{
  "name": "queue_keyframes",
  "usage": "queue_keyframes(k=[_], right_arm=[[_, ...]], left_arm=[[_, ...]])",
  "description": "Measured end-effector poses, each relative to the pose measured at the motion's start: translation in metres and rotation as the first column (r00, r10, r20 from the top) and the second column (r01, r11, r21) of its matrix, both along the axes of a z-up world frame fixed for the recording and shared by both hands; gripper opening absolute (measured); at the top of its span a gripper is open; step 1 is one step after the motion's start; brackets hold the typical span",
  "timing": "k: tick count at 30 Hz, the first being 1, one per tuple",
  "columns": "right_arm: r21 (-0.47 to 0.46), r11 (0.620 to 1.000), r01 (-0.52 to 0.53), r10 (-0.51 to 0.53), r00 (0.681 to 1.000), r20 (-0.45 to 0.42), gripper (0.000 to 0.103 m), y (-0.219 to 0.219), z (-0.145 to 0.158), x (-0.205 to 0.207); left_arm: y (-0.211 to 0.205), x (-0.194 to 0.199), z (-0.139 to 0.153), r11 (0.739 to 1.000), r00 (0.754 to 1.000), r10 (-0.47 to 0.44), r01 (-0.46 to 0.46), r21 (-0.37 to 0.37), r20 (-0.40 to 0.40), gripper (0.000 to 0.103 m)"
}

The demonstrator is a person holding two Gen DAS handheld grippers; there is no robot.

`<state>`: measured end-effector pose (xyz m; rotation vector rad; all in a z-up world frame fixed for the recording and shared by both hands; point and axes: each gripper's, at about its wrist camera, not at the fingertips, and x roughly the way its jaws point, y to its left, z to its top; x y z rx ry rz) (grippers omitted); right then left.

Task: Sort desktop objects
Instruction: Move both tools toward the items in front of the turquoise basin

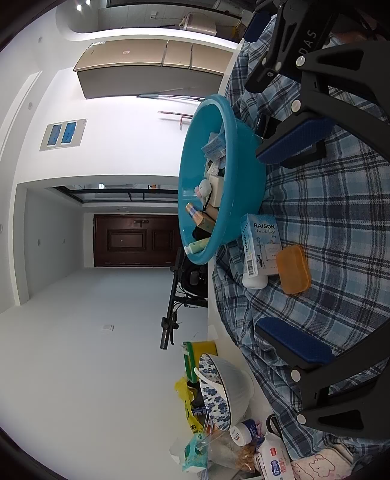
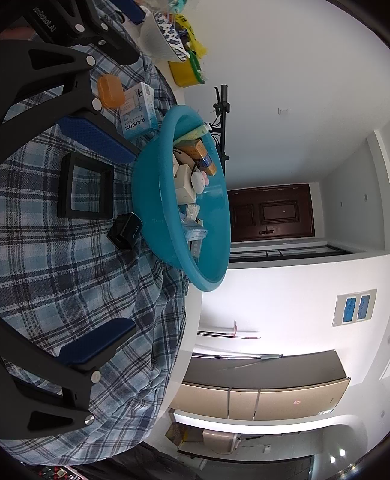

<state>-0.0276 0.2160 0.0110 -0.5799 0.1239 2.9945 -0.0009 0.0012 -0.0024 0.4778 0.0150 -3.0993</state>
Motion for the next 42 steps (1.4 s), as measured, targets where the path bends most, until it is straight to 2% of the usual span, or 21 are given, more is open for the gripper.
queue_keyframes(k=[6,9,11,19,22,25,27,31,36,42], right_arm=[[-0.019,1.0,0.0,0.0,1.0,0.006,0.103,0.002,0.0,-0.001],[-0.025,1.0,-0.002,0.002,1.0,-0.017,0.103,0.005,0.001,0.005],[-0.014,1.0,-0.013,0.014,1.0,0.009,0.103,0.004,0.003,0.004],[0.014,0.997,-0.077,0.076,0.995,0.067,0.103,-0.001,0.029,0.01],[0.024,0.996,-0.088,0.085,0.992,0.091,0.103,-0.006,0.037,0.012],[0.021,0.994,-0.104,0.101,0.988,0.12,0.103,-0.009,0.042,0.014],[0.014,0.992,-0.127,0.123,0.978,0.17,0.103,-0.011,0.042,0.012],[-0.065,0.983,-0.171,0.182,0.945,0.27,0.103,-0.011,0.036,0.008],[0.018,0.986,-0.165,0.154,0.949,0.275,0.103,-0.021,0.035,0.011],[-0.017,0.984,-0.179,0.175,0.935,0.309,0.103,-0.022,0.033,0.005]], left_arm=[[0.001,0.0,0.002,1.0,1.0,0.008,-0.008,-0.023,0.02,0.103],[-0.003,0.001,0.006,1.0,0.999,-0.002,0.002,0.004,0.046,0.103],[-0.007,0.002,0.012,0.999,0.998,-0.015,0.013,0.032,0.06,0.103],[-0.009,0.0,0.026,1.0,0.991,-0.01,0.008,0.016,0.134,0.103],[-0.015,0.002,0.032,0.999,0.988,-0.019,0.012,0.045,0.156,0.103],[-0.019,0.0,0.038,0.999,0.974,0.008,-0.017,0.04,0.225,0.103],[-0.023,0.001,0.041,0.998,0.968,-0.002,-0.013,0.058,0.249,0.103],[-0.028,0.004,0.046,0.998,0.963,-0.01,-0.008,0.066,0.27,0.103],[-0.029,0.002,0.047,0.998,0.951,-0.028,0.009,0.063,0.307,0.103],[-0.032,0.0,0.046,0.996,0.942,-0.049,0.02,0.089,0.332,0.103]])
